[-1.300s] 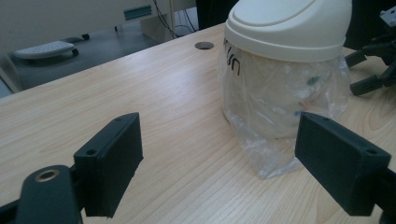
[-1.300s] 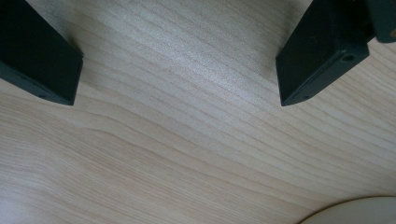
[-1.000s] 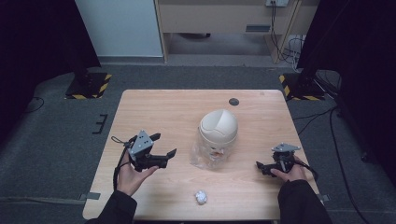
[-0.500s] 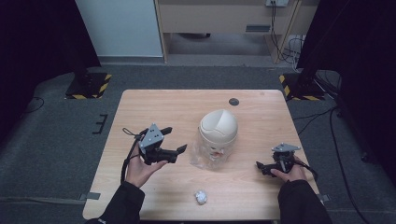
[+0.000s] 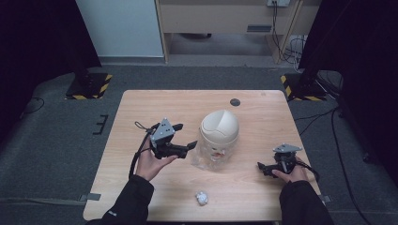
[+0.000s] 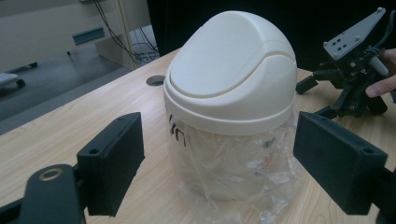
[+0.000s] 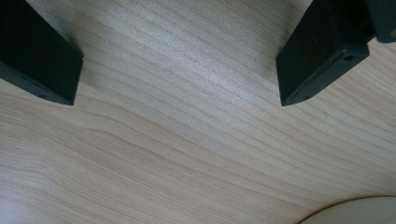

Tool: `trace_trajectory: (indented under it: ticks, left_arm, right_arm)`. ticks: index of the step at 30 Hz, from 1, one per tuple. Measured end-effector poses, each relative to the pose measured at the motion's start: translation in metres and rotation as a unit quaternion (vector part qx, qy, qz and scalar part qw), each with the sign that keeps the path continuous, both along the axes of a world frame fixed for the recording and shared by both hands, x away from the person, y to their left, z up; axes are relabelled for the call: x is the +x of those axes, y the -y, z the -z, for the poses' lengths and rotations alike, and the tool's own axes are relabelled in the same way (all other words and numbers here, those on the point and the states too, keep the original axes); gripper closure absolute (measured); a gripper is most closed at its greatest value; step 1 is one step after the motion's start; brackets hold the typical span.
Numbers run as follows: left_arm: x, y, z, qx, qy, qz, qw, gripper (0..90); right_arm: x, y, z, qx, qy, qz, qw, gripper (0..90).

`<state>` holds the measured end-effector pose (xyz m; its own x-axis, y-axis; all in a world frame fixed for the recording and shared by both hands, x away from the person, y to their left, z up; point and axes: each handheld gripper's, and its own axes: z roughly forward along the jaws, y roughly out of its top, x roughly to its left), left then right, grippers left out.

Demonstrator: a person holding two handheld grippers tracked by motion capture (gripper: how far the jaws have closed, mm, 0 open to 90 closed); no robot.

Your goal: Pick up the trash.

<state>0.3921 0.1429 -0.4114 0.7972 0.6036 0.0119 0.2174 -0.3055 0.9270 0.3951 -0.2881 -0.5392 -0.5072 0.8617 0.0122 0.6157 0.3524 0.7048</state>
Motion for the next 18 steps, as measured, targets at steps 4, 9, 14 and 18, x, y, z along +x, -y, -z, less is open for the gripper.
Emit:
trace_trajectory:
  ticks: [4, 9, 14, 18]
  left_arm:
    - [0.005, 0.010, -0.002, -0.003, -0.001, 0.008, 1.0000, 16.3]
    - [0.010, 0.019, -0.003, 0.000, -0.002, 0.018, 0.9998, 16.3]
    - [0.014, 0.029, -0.004, 0.002, -0.006, 0.029, 0.9996, 16.3]
    - [0.019, 0.040, -0.005, 0.010, -0.008, 0.040, 0.9991, 16.5]
  right_arm:
    - [0.000, 0.000, 0.000, 0.000, 0.000, 0.000, 1.0000, 0.8]
    - [0.000, 0.000, 0.000, 0.000, 0.000, 0.000, 1.0000, 0.7]
    - [0.000, 0.000, 0.000, 0.000, 0.000, 0.000, 1.0000, 0.8]
    - [0.000, 0.000, 0.000, 0.000, 0.000, 0.000, 1.0000, 0.8]
